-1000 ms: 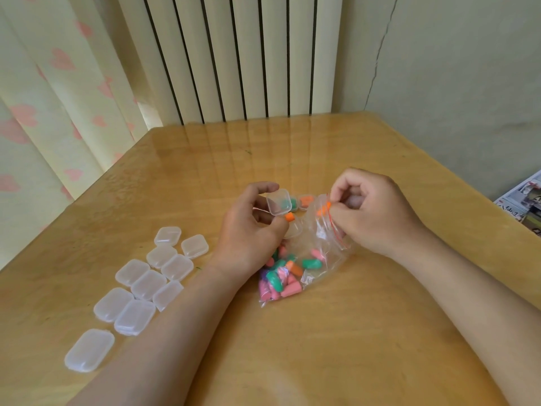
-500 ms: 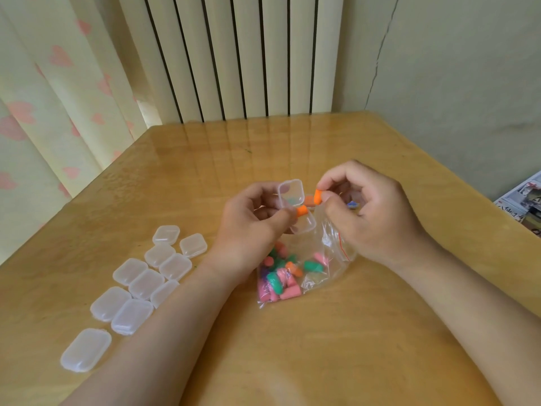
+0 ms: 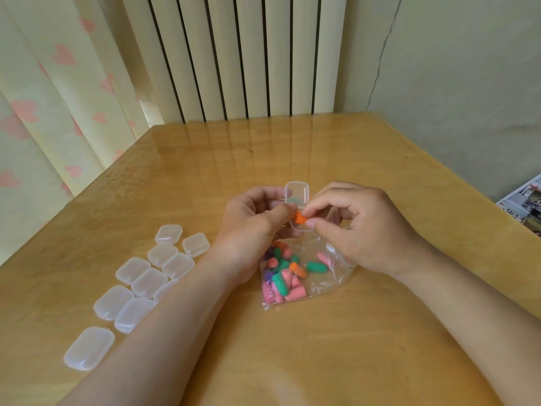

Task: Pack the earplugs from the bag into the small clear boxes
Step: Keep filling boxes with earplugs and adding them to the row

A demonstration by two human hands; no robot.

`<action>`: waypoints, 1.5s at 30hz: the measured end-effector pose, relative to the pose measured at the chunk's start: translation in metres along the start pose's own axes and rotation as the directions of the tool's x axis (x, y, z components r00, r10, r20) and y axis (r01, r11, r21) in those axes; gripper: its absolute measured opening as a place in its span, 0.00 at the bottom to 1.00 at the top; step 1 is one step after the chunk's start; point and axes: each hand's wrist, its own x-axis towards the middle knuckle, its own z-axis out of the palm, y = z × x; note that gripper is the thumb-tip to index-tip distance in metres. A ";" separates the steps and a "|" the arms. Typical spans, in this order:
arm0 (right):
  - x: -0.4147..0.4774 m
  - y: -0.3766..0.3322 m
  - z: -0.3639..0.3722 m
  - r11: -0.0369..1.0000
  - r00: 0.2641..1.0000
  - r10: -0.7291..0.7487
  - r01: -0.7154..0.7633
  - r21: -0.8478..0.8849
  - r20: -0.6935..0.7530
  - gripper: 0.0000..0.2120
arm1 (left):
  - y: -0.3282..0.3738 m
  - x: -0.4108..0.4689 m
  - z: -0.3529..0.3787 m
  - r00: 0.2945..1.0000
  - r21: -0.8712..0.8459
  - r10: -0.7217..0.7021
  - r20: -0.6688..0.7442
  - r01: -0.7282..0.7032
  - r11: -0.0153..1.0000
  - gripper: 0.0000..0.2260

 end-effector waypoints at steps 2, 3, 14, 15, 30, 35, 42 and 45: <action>0.000 0.001 0.001 1.000 1.000 0.015 -0.016 0.014 0.010 0.06 | 0.000 0.000 0.000 1.000 0.000 0.000 -0.005 0.000 1.000 0.06; -0.001 0.001 0.001 0.999 1.000 0.025 -0.025 0.021 0.017 0.07 | 0.001 0.000 0.000 1.000 -0.003 0.003 -0.008 -0.003 1.000 0.06; -0.001 -0.005 0.001 0.987 0.991 0.135 -0.135 0.091 0.000 0.17 | 0.003 0.001 -0.005 1.000 0.005 0.027 -0.006 -0.027 1.000 0.10; -0.001 -0.005 0.001 0.988 0.991 0.133 -0.132 0.083 -0.005 0.17 | 0.003 0.001 -0.005 1.000 0.001 0.025 -0.006 -0.025 1.000 0.10; 0.001 -0.003 -0.003 0.988 0.983 0.153 -0.153 0.011 -0.103 0.09 | 0.006 -0.004 -0.006 0.991 0.003 0.035 0.132 -0.036 0.999 0.11; 0.000 -0.001 -0.003 0.990 0.987 0.140 -0.138 0.027 -0.074 0.08 | 0.007 -0.006 -0.006 0.989 0.059 0.035 0.147 -0.044 0.997 0.15; 0.001 -0.001 -0.004 0.992 0.990 0.124 -0.124 0.004 -0.067 0.09 | 0.006 -0.006 -0.005 0.992 0.088 0.065 0.106 -0.074 0.993 0.18; 0.002 -0.002 -0.004 0.993 0.991 0.119 -0.119 -0.005 -0.069 0.09 | 0.006 -0.006 -0.005 0.992 0.097 0.063 0.106 -0.073 0.993 0.17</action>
